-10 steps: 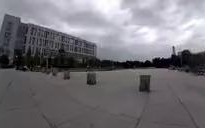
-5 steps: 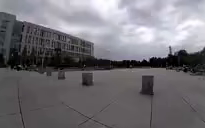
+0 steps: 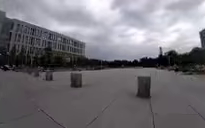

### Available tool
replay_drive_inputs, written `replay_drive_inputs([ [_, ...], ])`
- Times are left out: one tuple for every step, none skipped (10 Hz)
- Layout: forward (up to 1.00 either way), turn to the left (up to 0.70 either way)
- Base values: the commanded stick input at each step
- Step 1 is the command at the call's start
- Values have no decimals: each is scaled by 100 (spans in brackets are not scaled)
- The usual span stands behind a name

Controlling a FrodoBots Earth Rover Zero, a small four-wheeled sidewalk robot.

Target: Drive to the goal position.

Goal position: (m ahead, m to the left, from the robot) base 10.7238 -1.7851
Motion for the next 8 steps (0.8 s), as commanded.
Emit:
replay_drive_inputs([
  [70,0],
  [70,0],
  [70,0],
  [70,0],
  [70,0],
  [70,0],
  [70,0],
  [70,0],
])
